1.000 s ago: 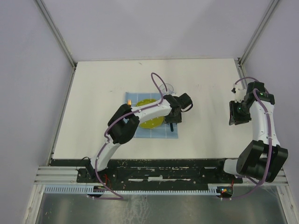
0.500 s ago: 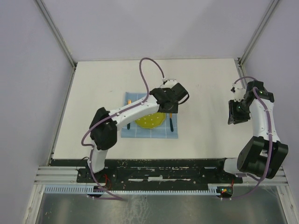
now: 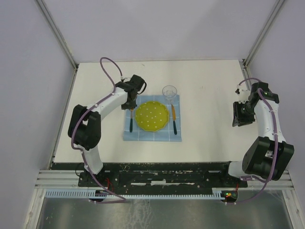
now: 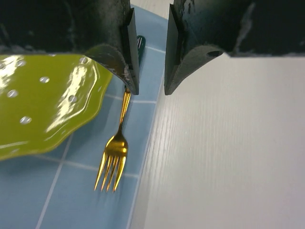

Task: Set the dinner table for one person
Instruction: Place the knife on the napkin, then reset both arms

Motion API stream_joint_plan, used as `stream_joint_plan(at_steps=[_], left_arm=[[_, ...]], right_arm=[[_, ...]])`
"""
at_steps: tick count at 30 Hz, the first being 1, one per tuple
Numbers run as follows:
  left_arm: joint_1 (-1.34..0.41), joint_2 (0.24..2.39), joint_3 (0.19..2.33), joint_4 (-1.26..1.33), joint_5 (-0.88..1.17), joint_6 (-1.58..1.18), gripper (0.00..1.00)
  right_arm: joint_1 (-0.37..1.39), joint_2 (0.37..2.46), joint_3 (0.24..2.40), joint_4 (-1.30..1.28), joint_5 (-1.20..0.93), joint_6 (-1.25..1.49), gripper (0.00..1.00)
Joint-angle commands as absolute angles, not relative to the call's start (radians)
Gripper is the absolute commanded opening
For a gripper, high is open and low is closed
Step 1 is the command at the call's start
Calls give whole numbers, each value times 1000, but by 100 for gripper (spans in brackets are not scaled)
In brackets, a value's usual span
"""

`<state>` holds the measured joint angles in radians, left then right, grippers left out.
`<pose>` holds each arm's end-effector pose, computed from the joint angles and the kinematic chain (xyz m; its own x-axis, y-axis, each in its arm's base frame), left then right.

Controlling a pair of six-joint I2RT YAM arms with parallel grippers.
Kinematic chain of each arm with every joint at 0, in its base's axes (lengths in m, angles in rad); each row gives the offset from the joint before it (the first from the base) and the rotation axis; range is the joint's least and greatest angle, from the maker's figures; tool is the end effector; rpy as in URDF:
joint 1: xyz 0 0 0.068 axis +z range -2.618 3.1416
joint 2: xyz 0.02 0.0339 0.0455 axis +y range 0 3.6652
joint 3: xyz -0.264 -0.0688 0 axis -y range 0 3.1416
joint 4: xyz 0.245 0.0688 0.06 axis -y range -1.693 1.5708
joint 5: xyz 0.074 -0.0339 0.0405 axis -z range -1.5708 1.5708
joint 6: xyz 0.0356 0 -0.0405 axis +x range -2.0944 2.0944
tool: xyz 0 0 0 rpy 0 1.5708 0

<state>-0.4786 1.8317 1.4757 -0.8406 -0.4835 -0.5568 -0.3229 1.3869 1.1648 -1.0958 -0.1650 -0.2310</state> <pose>0.3425 -0.1590 0.2412 -0.8372 -0.0928 -0.5390 -0.2185 0.9602 0.1742 0.2401 -0.0742 0.2720 -0.9565 0.0819 -0.2800 0.0565 0.9936 0.0975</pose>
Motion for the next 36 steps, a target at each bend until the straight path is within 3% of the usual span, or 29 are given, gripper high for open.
stream_joint_plan(at_steps=[1, 17, 36], left_arm=[[-517, 1762, 1385, -781, -433, -476, 34], [-519, 1690, 1268, -745, -482, -477, 33], [-518, 1844, 1420, -754, -485, -440, 32]], right_arm=[[-325, 1363, 1193, -1072, -172, -224, 39], [-325, 1289, 1171, -1086, -163, -252, 39], [-326, 1297, 1150, -1083, -186, -239, 39]])
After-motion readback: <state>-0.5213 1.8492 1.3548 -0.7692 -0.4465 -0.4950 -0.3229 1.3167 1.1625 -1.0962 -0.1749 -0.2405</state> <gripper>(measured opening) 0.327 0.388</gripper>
